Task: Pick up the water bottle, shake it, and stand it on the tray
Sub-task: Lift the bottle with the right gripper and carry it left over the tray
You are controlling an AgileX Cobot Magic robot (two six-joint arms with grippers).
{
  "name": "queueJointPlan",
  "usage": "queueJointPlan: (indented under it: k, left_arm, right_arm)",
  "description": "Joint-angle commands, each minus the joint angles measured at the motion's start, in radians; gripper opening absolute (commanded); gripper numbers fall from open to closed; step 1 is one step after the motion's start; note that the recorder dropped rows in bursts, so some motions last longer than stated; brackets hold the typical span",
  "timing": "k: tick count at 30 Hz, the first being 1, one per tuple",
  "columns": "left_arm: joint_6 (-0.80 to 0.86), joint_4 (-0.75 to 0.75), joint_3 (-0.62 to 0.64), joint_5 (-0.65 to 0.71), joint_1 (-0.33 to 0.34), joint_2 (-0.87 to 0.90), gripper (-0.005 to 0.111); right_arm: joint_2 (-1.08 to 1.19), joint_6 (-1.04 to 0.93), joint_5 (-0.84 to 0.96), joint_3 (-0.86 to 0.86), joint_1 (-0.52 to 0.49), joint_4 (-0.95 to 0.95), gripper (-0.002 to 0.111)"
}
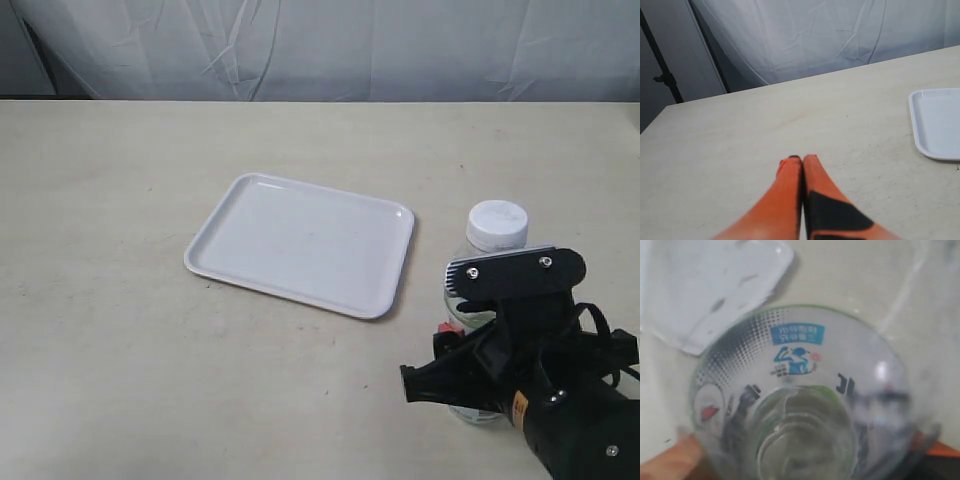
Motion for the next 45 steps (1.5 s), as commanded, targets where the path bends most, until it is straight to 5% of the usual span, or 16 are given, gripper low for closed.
queueJointPlan:
  k: [1,4,9,13,17,22,26,33,40,45]
  left_arm:
    - [-0.002,-0.003,0.004,-0.008,0.0,-0.005,0.0]
    - [-0.002,-0.003,0.004,-0.008,0.0,-0.005,0.0]
    - [-0.002,-0.003,0.004,-0.008,0.0,-0.005,0.0]
    - [-0.002,-0.003,0.004,-0.008,0.0,-0.005,0.0]
    - [-0.002,-0.003,0.004,-0.008,0.0,-0.005,0.0]
    - [-0.002,-0.003,0.004,-0.008,0.0,-0.005,0.0]
    - [-0.002,-0.003,0.004,-0.008,0.0,-0.005,0.0]
    - [-0.002,-0.003,0.004,-0.008,0.0,-0.005,0.0]
    - [-0.002,-0.003,0.004,-0.008,0.0,-0.005,0.0]
    - [-0.002,-0.003,0.004,-0.008,0.0,-0.005,0.0]
  right_arm:
    - [-0.079,-0.021,-0.264,-0.044,0.043,-0.139,-0.001]
    - [-0.141,-0.023,-0.303,-0.097,0.075,-0.263,-0.001]
    - [-0.163,-0.063,0.271,-0.165,0.074,0.058,-0.001]
    - [-0.209,-0.545,-0.157,-0.201,0.074,0.055,-0.001]
    - [-0.211,-0.305,0.299,-0.222,0.072,0.142,-0.001]
    - [-0.285,-0.487,-0.107,-0.239,0.075,0.092,-0.001]
    - [-0.322,-0.371,0.04,-0.293,0.075,0.08,-0.001]
    - [-0.266,-0.529,-0.046,-0.246,0.075,0.316,-0.001]
    - [-0.326,-0.544,-0.063,-0.354,0.075,0.187,-0.001]
    - [-0.251,-0.662,-0.086,-0.266,0.075,0.413,-0.001]
